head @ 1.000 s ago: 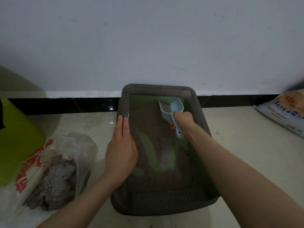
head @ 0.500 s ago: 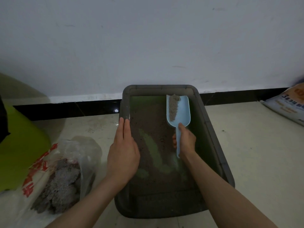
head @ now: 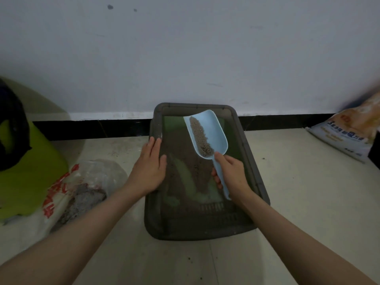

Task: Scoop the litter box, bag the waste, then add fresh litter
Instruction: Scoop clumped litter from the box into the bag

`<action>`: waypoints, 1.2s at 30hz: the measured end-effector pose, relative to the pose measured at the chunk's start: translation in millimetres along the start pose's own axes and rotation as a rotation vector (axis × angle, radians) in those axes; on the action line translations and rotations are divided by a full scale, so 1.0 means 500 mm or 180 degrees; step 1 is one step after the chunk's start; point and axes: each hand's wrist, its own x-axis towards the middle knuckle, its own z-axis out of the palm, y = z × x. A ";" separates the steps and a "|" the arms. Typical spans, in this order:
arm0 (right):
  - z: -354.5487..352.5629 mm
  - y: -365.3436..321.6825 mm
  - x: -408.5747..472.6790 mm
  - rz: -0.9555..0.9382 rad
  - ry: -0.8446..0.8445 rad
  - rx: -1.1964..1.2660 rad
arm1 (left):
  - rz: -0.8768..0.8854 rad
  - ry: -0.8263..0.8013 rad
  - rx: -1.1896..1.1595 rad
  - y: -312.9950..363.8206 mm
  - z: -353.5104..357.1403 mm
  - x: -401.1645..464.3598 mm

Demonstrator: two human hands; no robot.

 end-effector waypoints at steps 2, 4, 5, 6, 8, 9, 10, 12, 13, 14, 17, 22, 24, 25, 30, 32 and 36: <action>0.017 -0.029 -0.033 -0.0070 -0.0256 -0.0130 | 0.0176 -0.0005 0.0176 -0.024 -0.038 -0.018; 0.043 -0.055 -0.065 -0.0063 -0.0516 -0.0166 | 0.0279 0.0167 0.0243 -0.055 -0.078 -0.046; 0.059 -0.064 -0.080 -0.0024 -0.0651 -0.0149 | 0.0266 0.0305 0.0255 -0.077 -0.096 -0.063; 0.077 -0.072 -0.093 0.0025 -0.0788 -0.0114 | 0.0208 0.0473 0.0257 -0.104 -0.113 -0.082; 0.112 -0.080 -0.115 0.0122 -0.1052 -0.0074 | 0.0006 0.0778 0.0235 -0.172 -0.137 -0.125; 0.131 -0.079 -0.124 0.0169 -0.1183 -0.0146 | -0.0115 0.0886 0.0227 -0.207 -0.145 -0.151; 0.151 -0.077 -0.132 0.0217 -0.1310 -0.0301 | -0.0220 0.0984 0.0241 -0.243 -0.149 -0.178; 0.188 -0.074 -0.145 0.0307 -0.1563 -0.0772 | -0.0461 0.1146 0.0339 -0.308 -0.146 -0.228; 0.206 -0.073 -0.150 0.0332 -0.1698 -0.1055 | -0.0697 0.1163 0.0371 -0.335 -0.142 -0.247; 0.224 -0.076 -0.155 0.0322 -0.1832 -0.1375 | -0.1019 0.1102 0.0326 -0.357 -0.138 -0.261; 0.279 -0.092 -0.171 0.0031 -0.2111 -0.2459 | -0.2008 0.0822 -0.0189 -0.397 -0.127 -0.278; 0.368 -0.130 -0.221 -0.1241 -0.2324 -0.4428 | -0.2115 0.1019 -0.0087 -0.399 -0.132 -0.276; 0.382 -0.141 -0.238 -0.1644 -0.2333 -0.4862 | -0.2095 0.1057 -0.0069 -0.391 -0.140 -0.271; 0.383 -0.147 -0.244 -0.1759 -0.2323 -0.5008 | -0.2125 0.1046 -0.0086 -0.389 -0.144 -0.267; 0.353 -0.160 -0.231 -0.1682 -0.2016 -0.4819 | -0.2114 0.1030 -0.0027 -0.388 -0.150 -0.271; 0.322 -0.162 -0.205 -0.1552 -0.1772 -0.4339 | -0.1882 0.1123 0.0043 -0.374 -0.151 -0.273; 0.218 -0.169 -0.148 -0.1221 -0.1280 -0.3062 | -0.1086 0.1306 0.0268 -0.298 -0.164 -0.248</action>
